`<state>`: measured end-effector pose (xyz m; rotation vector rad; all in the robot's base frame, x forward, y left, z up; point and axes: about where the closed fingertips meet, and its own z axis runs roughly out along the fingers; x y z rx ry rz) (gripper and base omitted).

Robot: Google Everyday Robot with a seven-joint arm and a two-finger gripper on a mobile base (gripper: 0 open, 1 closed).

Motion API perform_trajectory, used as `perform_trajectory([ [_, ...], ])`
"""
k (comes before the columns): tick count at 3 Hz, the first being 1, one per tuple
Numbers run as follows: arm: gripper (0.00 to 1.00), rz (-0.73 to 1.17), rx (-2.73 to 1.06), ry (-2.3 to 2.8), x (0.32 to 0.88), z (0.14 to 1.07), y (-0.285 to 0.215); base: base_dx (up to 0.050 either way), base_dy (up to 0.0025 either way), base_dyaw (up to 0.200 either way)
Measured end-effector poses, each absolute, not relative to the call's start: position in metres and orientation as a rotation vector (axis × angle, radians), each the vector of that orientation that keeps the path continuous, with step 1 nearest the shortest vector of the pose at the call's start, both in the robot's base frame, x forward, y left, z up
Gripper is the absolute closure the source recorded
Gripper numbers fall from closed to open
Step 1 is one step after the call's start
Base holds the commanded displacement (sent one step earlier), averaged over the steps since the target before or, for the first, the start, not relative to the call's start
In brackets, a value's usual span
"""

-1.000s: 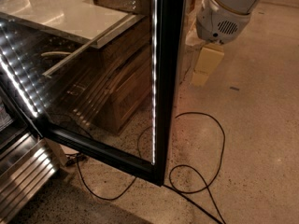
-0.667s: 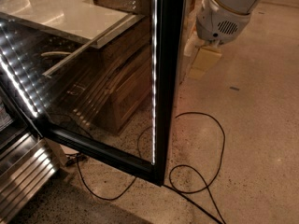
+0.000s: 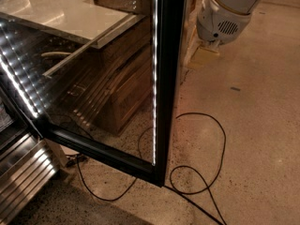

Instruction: Close right fridge door

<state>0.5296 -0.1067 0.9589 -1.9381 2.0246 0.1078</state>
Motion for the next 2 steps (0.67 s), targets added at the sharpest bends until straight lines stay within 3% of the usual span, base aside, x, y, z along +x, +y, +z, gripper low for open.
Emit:
perform_trajectory([
  [1,1.00,0.108,-1.938,2.024,0.5296,0.9589,-0.1067,0.000,0.00000,0.000],
  [2,1.00,0.108,-1.938,2.024,0.5296,0.9589,-0.1067,0.048,0.00000,0.000],
])
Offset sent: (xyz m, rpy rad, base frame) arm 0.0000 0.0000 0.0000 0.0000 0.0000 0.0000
